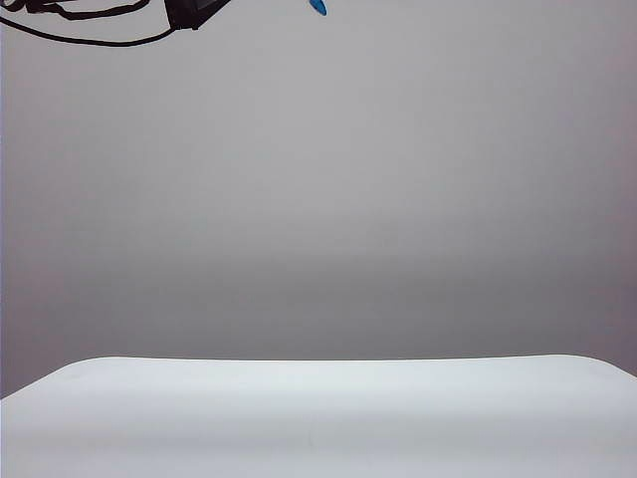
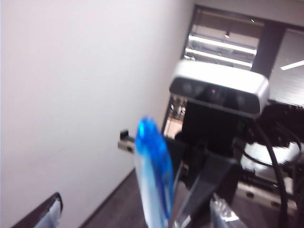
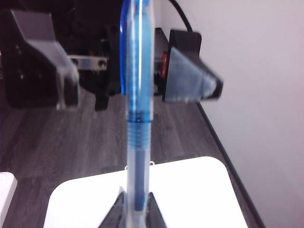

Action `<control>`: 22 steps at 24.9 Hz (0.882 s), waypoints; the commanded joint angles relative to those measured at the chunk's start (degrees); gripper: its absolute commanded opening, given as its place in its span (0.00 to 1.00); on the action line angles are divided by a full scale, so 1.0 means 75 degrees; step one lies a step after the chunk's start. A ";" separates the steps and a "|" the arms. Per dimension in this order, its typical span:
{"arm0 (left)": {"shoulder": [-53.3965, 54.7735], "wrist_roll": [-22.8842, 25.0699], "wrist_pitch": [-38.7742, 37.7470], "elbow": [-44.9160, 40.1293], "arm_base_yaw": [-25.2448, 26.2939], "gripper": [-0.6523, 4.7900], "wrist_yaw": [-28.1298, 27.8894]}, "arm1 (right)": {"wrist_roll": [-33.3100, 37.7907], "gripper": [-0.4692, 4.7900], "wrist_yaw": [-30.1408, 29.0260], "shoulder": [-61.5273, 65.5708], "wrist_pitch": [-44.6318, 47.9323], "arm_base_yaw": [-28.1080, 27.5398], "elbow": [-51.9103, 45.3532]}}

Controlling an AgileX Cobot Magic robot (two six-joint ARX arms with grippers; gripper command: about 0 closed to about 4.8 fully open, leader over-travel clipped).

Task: Pick up the pen and remove the cap.

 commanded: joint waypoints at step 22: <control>0.0023 -0.0600 0.1020 0.0012 -0.0347 0.20 -0.0699 | 0.0315 0.13 -0.0032 0.0353 0.0510 0.0181 0.0015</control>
